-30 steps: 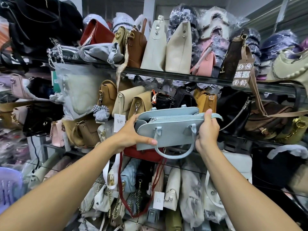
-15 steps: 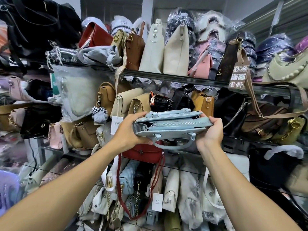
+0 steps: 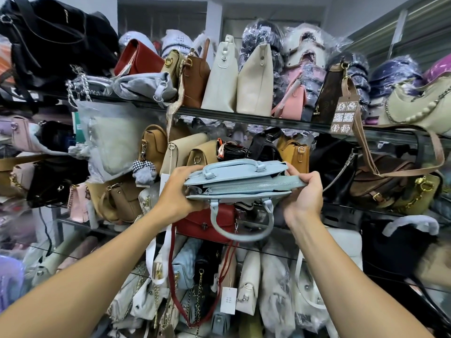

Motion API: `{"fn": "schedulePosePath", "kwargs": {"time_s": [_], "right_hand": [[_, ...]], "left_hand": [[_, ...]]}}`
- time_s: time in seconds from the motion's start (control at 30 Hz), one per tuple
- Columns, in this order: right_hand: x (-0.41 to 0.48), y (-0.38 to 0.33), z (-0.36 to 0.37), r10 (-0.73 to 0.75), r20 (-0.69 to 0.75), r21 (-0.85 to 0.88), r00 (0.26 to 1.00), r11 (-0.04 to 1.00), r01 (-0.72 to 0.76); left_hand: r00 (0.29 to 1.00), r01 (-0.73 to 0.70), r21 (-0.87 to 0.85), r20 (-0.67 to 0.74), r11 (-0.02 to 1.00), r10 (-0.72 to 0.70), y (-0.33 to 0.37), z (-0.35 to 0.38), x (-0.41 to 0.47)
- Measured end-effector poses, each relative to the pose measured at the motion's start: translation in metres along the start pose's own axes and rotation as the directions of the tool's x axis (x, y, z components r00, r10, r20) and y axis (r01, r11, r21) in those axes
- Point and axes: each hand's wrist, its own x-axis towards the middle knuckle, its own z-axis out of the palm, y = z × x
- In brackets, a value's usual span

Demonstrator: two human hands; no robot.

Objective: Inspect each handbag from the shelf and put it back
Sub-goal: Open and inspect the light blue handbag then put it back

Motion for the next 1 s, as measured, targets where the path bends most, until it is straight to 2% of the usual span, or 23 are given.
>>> {"fn": "schedulePosePath", "kwargs": {"time_s": [0.23, 0.37, 0.47, 0.63, 0.73, 0.83, 0.9, 1.0], "right_hand": [[-0.004, 0.004, 0.0, 0.008, 0.084, -0.026, 0.996, 1.0, -0.005], [-0.01, 0.0, 0.007, -0.072, 0.071, -0.141, 0.995, 0.987, 0.081], [-0.007, -0.004, 0.01, -0.117, 0.07, -0.258, 0.991, 0.957, 0.131], [0.001, -0.005, 0.011, -0.052, 0.161, -0.346, 0.986, 0.932, 0.106], [0.002, -0.003, 0.003, -0.029, 0.28, -0.401, 0.96, 0.905, 0.145], [0.004, -0.002, -0.009, -0.006, 0.386, -0.445, 0.922, 0.875, 0.192], [0.002, 0.002, -0.015, 0.021, 0.384, -0.489, 0.923, 0.853, 0.184], [0.0, 0.012, -0.02, 0.057, 0.327, -0.52, 0.943, 0.844, 0.129]], "left_hand": [[0.999, 0.028, 0.012, -0.016, 1.0, -0.028, -0.005, -0.006, -0.001], [0.989, 0.145, -0.133, -0.011, 0.98, -0.148, -0.006, -0.009, -0.002], [0.967, 0.252, -0.249, 0.024, 0.935, -0.254, -0.002, -0.014, -0.003], [0.911, 0.379, -0.483, 0.043, 0.789, -0.41, 0.011, -0.016, 0.002], [0.893, 0.404, -0.53, 0.052, 0.746, -0.446, 0.014, -0.018, 0.007], [0.865, 0.461, -0.584, 0.128, 0.668, -0.485, 0.017, -0.02, 0.01], [0.84, 0.517, -0.57, 0.194, 0.638, -0.507, 0.018, -0.019, 0.012], [0.823, 0.561, -0.517, 0.258, 0.647, -0.507, 0.02, -0.02, 0.011]]}}
